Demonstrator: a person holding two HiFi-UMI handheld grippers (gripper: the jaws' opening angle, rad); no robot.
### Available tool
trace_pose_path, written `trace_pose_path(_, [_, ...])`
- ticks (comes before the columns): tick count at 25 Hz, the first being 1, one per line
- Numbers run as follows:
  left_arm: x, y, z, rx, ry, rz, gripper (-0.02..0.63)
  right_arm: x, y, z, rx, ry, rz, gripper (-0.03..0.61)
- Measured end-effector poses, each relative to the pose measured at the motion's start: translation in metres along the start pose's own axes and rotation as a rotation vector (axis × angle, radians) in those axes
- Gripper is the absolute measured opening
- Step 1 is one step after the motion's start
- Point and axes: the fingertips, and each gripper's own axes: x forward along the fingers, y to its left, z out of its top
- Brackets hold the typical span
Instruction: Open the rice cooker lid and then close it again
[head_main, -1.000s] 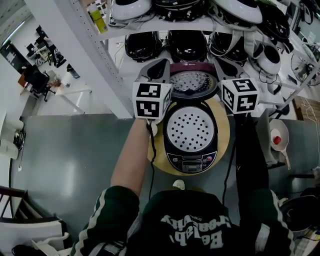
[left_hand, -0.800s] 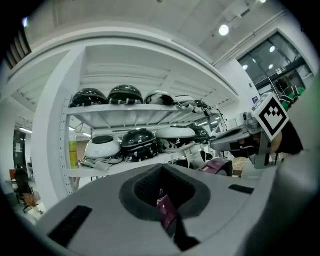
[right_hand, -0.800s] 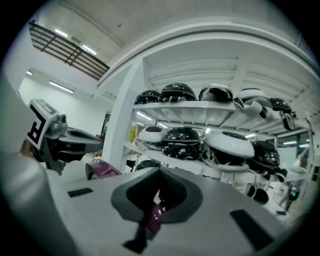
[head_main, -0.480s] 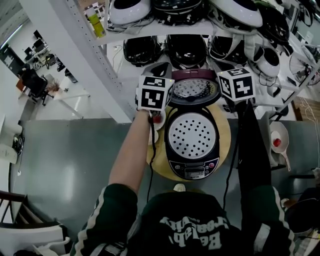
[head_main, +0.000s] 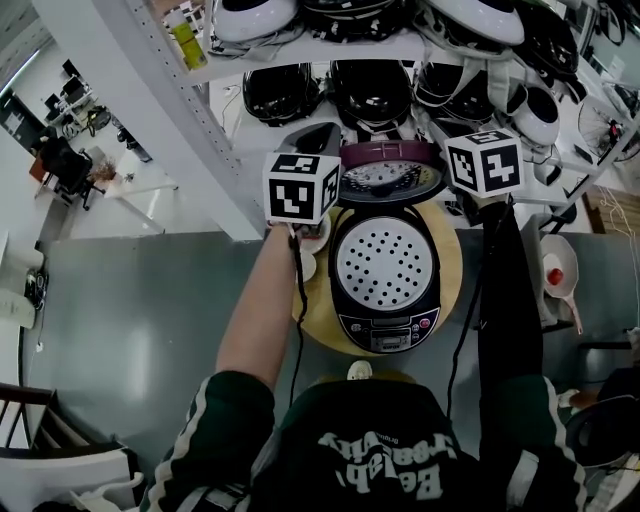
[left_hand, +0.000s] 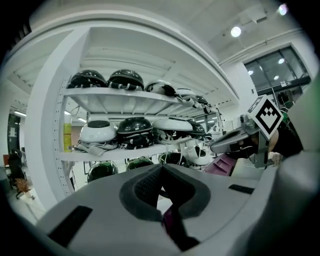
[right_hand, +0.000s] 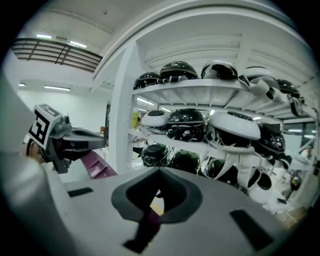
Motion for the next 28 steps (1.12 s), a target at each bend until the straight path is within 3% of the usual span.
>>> trace_pose_path(3, [-0.006,-0.012,-0.013,0.008,0.06,-0.023,0.0,-0.007,0.009,-0.019,-0.014,0.053,0.021,0.002])
trace_pose_path(6, [-0.017,-0.032,-0.042,0.073,0.155,-0.054,-0.002,-0.014,0.028,-0.054,-0.071,0.129,0.056,0.003])
trace_pose_path(10, [-0.038,-0.045,-0.064,0.053,0.154,-0.04,-0.002,-0.035,0.047,-0.075,-0.022,0.076,0.096,0.003])
trace_pose_path(16, [-0.058,-0.072,-0.098,0.058,0.19,-0.028,-0.002,-0.055,0.07,-0.108,-0.057,0.064,0.114,0.003])
trace_pose_path(21, [-0.072,-0.085,-0.125,0.118,0.209,0.003,-0.002,-0.066,0.084,-0.135,-0.047,0.077,0.135,0.003])
trace_pose_path(28, [-0.089,-0.102,-0.161,0.088,0.243,-0.014,-0.002,-0.071,0.103,-0.177,-0.07,0.136,0.168,0.003])
